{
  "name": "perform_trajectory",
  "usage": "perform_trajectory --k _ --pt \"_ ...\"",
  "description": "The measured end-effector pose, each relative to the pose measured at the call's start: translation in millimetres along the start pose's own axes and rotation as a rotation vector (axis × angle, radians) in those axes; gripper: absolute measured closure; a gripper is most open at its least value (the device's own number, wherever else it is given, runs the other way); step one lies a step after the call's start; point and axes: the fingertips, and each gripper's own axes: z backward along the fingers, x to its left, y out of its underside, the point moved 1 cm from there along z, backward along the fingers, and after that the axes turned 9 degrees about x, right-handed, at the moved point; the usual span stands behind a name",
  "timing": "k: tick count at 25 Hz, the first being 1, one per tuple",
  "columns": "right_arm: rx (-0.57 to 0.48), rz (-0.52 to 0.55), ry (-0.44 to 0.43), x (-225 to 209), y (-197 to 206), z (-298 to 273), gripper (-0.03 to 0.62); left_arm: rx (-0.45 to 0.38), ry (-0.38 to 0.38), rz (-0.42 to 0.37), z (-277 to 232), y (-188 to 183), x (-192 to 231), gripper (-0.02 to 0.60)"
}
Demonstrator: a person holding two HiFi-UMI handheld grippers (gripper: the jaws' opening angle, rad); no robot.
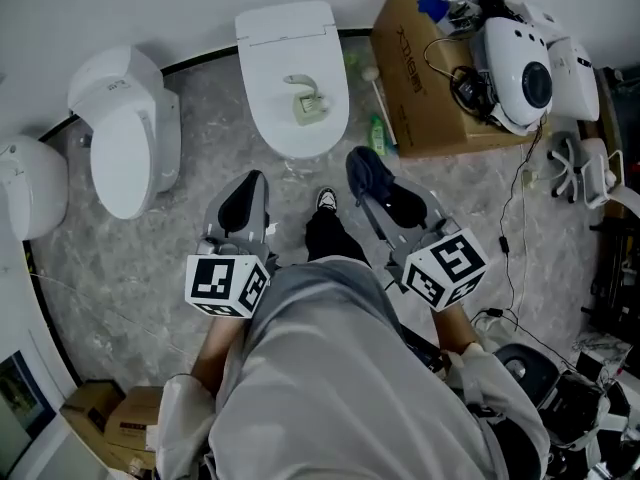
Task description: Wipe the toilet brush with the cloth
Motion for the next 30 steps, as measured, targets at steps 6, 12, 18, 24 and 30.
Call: perform_trajectory --k 6,12,18,24,30 --pt "0.028 -0.001 -0.078 -68 -21 -25 0.499 0.038 -0.082 0.015 -67 -14 -5 0.581" --pt "0.044 -0.017 -0.133 -118 -28 -48 0.499 0.063 -0.140 0.042 -118 -18 -7 0.581" --pt "0.064 -0.021 -0.165 -149 -33 -72 0.499 0.090 -0.165 0.069 -154 -16 -3 0.581" --pt "0.073 -0.029 -0.169 -163 -38 -92 0.499 0.113 -0.179 0.126 -177 -8 15 0.581" --pt "0.071 -0.023 -0.145 -166 -51 -122 0.499 0.114 -0.169 0.205 -206 -1 51 0.581"
